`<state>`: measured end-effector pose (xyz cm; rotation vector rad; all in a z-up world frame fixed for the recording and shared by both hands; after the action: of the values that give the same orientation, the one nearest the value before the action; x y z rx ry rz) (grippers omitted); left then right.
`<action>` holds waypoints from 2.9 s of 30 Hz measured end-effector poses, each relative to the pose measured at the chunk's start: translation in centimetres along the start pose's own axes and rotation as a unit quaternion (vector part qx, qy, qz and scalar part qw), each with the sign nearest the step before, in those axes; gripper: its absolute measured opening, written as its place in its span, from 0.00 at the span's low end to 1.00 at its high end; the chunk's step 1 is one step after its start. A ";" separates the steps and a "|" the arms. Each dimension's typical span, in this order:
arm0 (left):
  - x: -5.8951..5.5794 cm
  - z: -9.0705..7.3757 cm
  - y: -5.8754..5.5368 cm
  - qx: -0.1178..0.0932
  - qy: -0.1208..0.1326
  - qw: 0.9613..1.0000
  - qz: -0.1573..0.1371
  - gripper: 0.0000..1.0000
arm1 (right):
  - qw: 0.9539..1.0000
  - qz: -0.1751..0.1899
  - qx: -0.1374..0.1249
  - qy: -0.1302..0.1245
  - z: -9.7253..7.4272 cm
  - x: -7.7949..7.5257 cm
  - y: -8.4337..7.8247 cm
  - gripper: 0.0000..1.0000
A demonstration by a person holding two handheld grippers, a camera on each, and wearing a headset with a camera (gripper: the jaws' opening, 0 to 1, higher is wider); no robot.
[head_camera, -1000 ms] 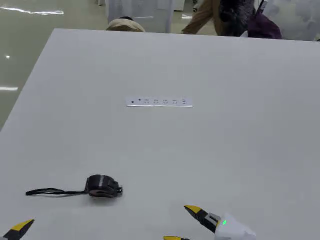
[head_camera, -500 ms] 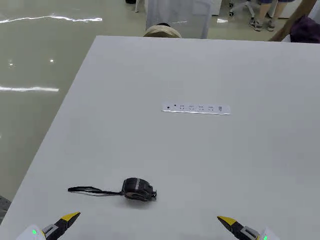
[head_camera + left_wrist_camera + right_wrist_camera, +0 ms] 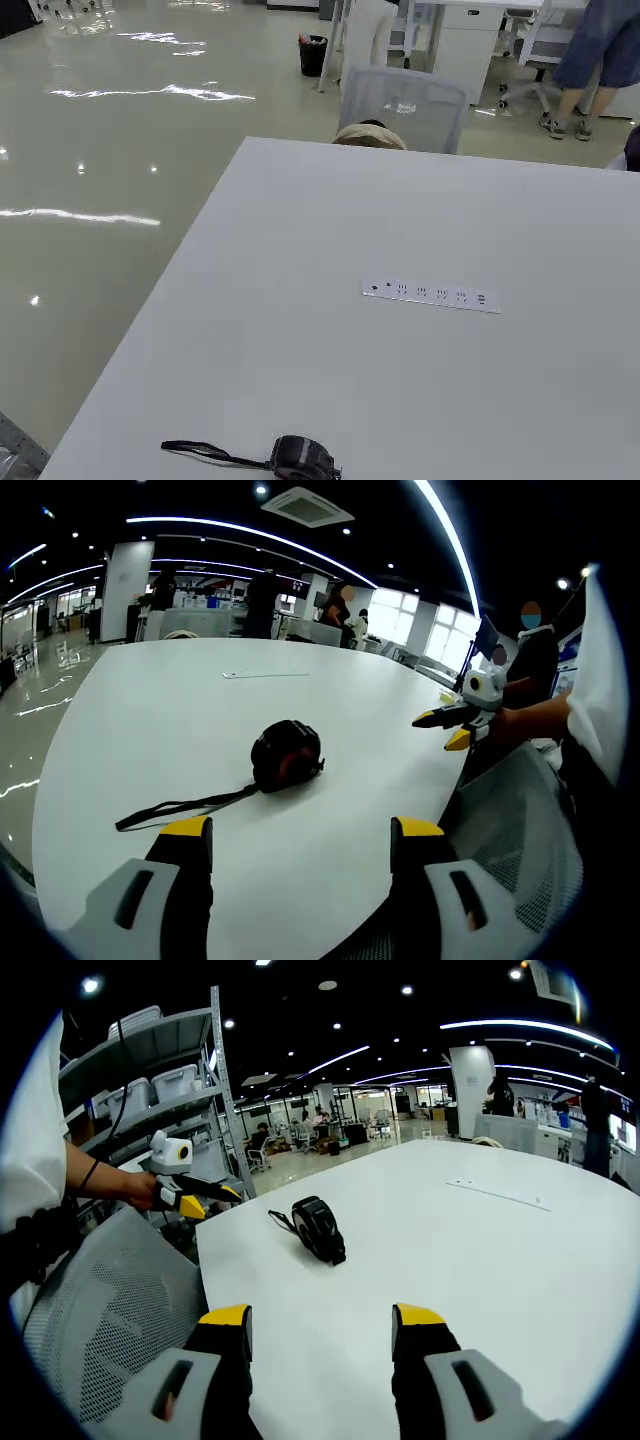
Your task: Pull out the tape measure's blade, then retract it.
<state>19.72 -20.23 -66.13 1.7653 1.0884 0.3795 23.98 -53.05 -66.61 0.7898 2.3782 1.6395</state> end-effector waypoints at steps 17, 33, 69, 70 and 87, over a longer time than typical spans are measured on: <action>1.2 2.1 1.1 0.011 -0.028 0.999 0.020 0.71 | 1.000 -0.004 0.003 0.016 1.5 -0.9 0.4 0.55; 2.2 4.0 2.0 0.028 -0.056 0.997 0.041 0.72 | 0.999 -0.015 -0.003 0.042 3.6 -1.6 1.2 0.55; 3.1 8.2 3.0 0.079 -0.131 0.982 0.109 0.70 | 0.997 -0.024 -0.003 0.078 7.5 -3.3 1.3 0.54; 3.1 8.4 3.0 0.081 -0.132 0.981 0.116 0.70 | 0.997 -0.026 -0.003 0.079 7.6 -3.3 1.3 0.54; 3.0 10.6 3.1 0.114 -0.162 0.968 0.156 0.69 | 0.994 -0.042 0.010 0.105 9.3 -3.4 0.7 0.54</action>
<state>30.01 -24.30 -68.98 2.1232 0.6421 0.1471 30.92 -46.86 -70.19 0.5355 2.5322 1.7441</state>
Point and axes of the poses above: the centre of the closed fingertips' face, and the gripper's own axes: z roughly forward along the fingers, x roughly to its left, y roughly out of its top, the point moved 5 cm from there along -z, roughly backward along the fingers, and after that the axes turned 1 degree about -x, right-handed, at the moved point
